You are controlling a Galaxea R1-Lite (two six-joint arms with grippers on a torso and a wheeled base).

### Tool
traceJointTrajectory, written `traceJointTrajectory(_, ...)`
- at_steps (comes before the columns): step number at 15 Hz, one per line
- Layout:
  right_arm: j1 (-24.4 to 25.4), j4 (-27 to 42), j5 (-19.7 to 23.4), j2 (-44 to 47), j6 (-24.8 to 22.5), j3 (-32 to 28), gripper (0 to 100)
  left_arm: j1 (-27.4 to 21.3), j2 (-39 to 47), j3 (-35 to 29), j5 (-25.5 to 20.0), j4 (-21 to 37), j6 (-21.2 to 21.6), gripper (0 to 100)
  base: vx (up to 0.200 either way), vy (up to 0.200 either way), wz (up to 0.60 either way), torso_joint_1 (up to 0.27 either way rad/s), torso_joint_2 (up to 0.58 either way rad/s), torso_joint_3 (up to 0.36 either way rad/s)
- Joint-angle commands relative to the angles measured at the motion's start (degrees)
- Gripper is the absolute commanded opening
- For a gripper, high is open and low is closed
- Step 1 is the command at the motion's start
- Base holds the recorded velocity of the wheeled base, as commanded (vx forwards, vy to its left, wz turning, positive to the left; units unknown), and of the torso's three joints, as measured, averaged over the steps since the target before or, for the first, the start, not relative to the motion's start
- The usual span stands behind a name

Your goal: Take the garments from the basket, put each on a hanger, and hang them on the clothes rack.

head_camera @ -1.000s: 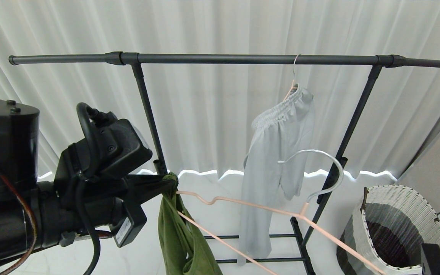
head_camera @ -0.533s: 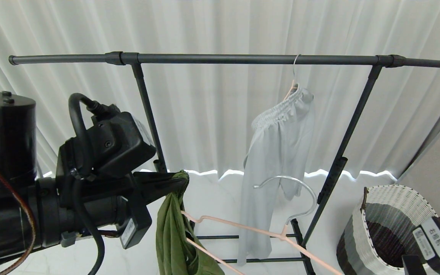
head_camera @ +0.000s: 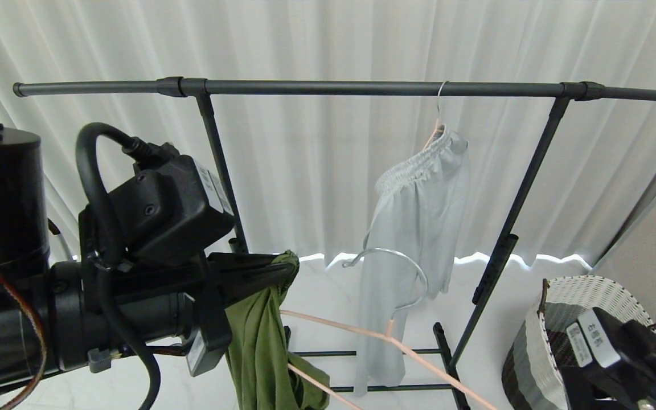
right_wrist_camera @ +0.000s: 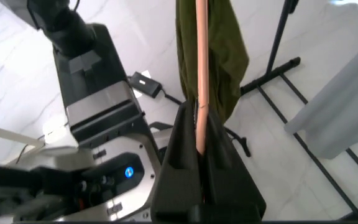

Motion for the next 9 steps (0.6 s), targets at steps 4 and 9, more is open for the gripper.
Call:
traceJointTrajectory(4,-0.08,-6.6,0.08,8.81,0.17,-0.04,0,-0.54,0.07,-1.69,0.18,0.05,-0.45,0,0.0,0.0,0.0,0.0,0.0,0.0)
traceJointTrajectory(9,-4.82,-6.6,-1.59,9.51,-0.18,0.14,0,3.68,-0.45,-2.66,5.28,0.05,-0.89,0,0.0,0.0,0.0,0.0,0.0,0.0)
